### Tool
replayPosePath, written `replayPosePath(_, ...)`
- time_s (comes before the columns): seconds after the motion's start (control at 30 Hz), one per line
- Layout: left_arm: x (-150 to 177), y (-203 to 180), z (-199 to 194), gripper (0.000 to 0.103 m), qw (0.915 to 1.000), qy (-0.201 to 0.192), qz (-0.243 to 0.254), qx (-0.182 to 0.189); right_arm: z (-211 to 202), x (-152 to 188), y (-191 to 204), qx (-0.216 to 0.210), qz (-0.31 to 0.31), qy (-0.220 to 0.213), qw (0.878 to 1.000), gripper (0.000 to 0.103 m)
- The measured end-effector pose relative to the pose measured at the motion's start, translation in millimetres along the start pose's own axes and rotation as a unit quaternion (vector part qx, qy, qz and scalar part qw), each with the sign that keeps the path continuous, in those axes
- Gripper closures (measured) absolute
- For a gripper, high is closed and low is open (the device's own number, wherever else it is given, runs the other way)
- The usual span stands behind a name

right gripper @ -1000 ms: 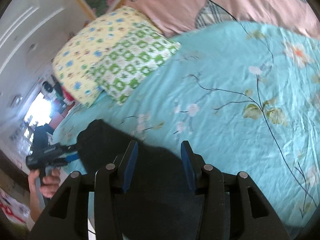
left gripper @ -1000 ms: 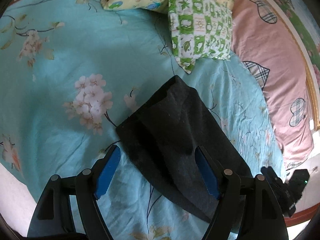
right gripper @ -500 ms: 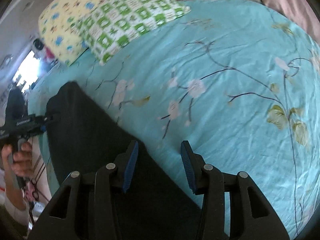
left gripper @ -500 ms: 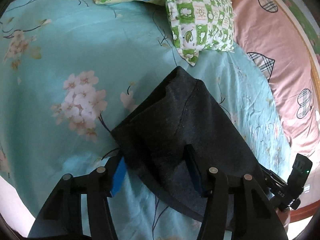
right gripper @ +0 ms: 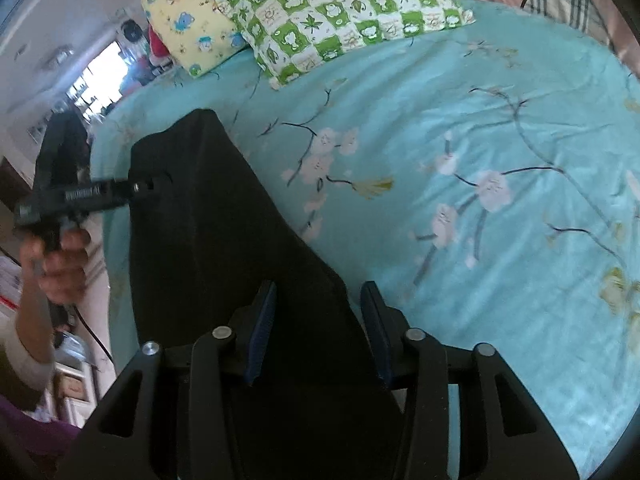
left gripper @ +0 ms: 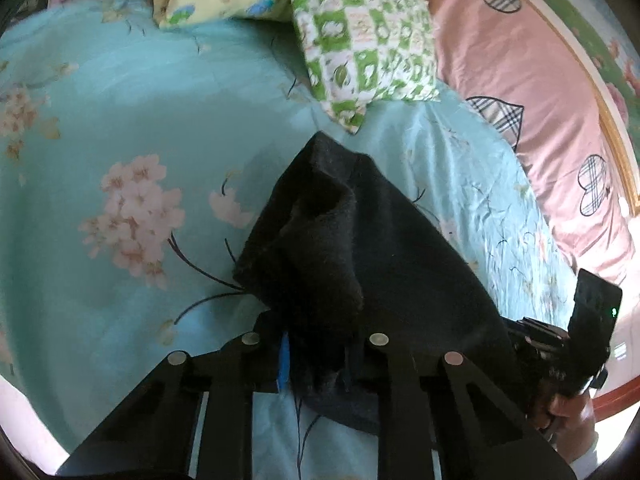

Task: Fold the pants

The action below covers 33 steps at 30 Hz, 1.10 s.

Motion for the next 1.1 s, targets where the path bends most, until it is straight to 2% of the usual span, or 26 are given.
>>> replayPosePath(0.07,-2,-6,-13,0.087,0.9998,-0.013,0.006,0.010,-2,-2,-6,0.006,0.015,-0.001,1.000,0.086)
replayPosePath(0.1,-4,-12,-25,0.087,0.9994,-0.024,0.008,0.023,-7,-4,-7,0.008,0.019,-0.008,1.000,0.089)
replayPosePath(0.17,-7,-23,-47,0.087,0.9975,-0.044,0.009,0.055,-25,-11,-11,0.019,0.031,-0.039,0.999,0.090)
replayPosePath(0.27,-13,-43,-75,0.087,0.9905,-0.078,0.030,0.109,-59,-27,-17,0.048,0.058,-0.110,0.991,0.090)
replayPosePath(0.3,-13,-45,-77,0.087,0.9895,-0.083,0.035,0.113,-63,-30,-16,0.059,0.058,-0.125,0.989,0.090)
replayPosePath(0.37,-14,-40,-72,0.087,0.9906,-0.087,0.045,0.096,-63,-36,-14,0.083,0.060,-0.151,0.983,0.090)
replayPosePath(0.43,-13,-27,-62,0.087,0.9926,-0.078,0.038,0.085,-50,-38,-10,0.108,0.051,-0.158,0.980,0.090)
replayPosePath(0.53,-12,-1,-38,0.087,0.9952,-0.064,0.031,0.067,-28,-31,-8,0.140,0.036,-0.150,0.978,0.090)
replayPosePath(0.67,-6,18,-12,0.082,0.9985,-0.033,0.027,0.035,-3,-22,-18,0.141,0.056,-0.122,0.981,0.089)
replayPosePath(0.73,-6,17,-17,0.074,0.9985,-0.037,0.037,0.016,-13,-23,-23,0.146,0.071,-0.134,0.977,0.086)
replayPosePath(0.8,-6,20,-28,0.062,0.9982,-0.048,0.037,0.000,-27,-19,-26,0.143,0.089,-0.146,0.975,0.076)
replayPosePath(0.87,-7,21,-41,0.061,0.9975,-0.063,0.029,-0.010,-42,-13,-28,0.131,0.114,-0.157,0.972,0.067)
replayPosePath(0.93,-7,16,-53,0.059,0.9970,-0.074,0.024,-0.005,-61,-4,-26,0.118,0.131,-0.173,0.969,0.065)
replayPosePath(1.0,-5,9,-62,0.048,0.9966,-0.079,0.023,-0.001,-80,7,-23,0.114,0.142,-0.187,0.965,0.064)
replayPosePath(1.1,-1,-10,-70,0.043,0.9959,-0.085,0.032,0.008,-100,25,-19,0.114,0.153,-0.202,0.961,0.057)
Point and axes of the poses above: each gripper's, at about its wrist camera, not at the fingertips, and z roughly the way its jaws point, y to its left, x to its underside, the point moved 8 cm from there along z, roughly the way its jaws point, and after that the axes turned 11 degrees about x, right-handed, at the moved point
